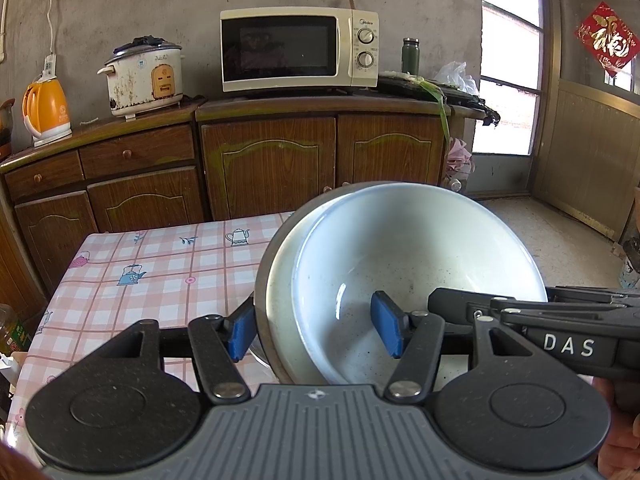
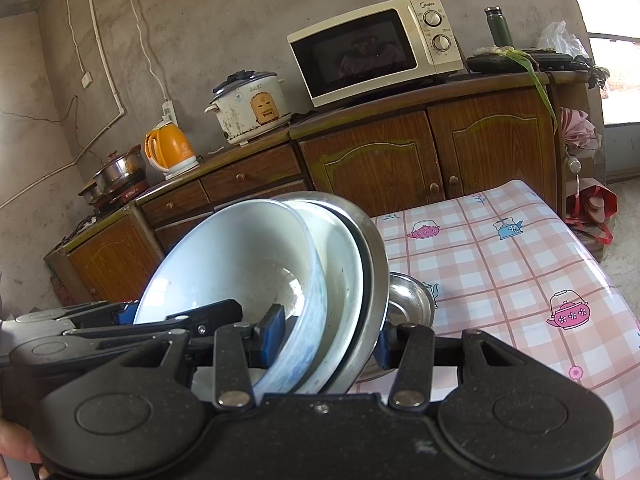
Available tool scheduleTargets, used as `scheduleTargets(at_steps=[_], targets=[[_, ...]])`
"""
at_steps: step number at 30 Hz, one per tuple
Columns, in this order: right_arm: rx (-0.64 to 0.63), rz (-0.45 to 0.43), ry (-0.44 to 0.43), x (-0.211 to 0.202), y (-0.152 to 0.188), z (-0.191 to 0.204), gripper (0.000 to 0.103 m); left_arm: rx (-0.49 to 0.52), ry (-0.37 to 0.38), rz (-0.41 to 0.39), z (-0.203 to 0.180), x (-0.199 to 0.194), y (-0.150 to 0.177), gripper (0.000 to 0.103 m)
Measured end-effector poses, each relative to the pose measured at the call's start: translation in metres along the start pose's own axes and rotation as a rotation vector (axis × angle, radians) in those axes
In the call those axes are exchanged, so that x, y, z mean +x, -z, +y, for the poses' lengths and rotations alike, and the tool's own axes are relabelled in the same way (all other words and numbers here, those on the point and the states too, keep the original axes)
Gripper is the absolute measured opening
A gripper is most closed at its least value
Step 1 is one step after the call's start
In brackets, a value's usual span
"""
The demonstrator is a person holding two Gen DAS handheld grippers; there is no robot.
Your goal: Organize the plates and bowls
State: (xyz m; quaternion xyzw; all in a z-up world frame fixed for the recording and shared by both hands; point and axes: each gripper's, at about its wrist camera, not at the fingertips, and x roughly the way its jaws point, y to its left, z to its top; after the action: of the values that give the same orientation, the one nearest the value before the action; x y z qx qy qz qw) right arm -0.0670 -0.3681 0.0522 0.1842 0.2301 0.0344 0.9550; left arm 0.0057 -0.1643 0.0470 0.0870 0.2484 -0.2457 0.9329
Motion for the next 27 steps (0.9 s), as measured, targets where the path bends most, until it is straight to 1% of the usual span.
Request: scheduleTargets(at_steps=[16, 27], targets=[[0.004, 0.010, 0.000, 0.004, -0.005, -0.005, 0.054, -0.001, 0.001, 0.010, -0.001, 0.010, 0.003, 0.061], [0.004, 0.021, -0.005, 0.013, 0.000, -0.005, 0.054, -0.008, -0.007, 0.021, 0.001, 0.018, 0.003, 0.061]])
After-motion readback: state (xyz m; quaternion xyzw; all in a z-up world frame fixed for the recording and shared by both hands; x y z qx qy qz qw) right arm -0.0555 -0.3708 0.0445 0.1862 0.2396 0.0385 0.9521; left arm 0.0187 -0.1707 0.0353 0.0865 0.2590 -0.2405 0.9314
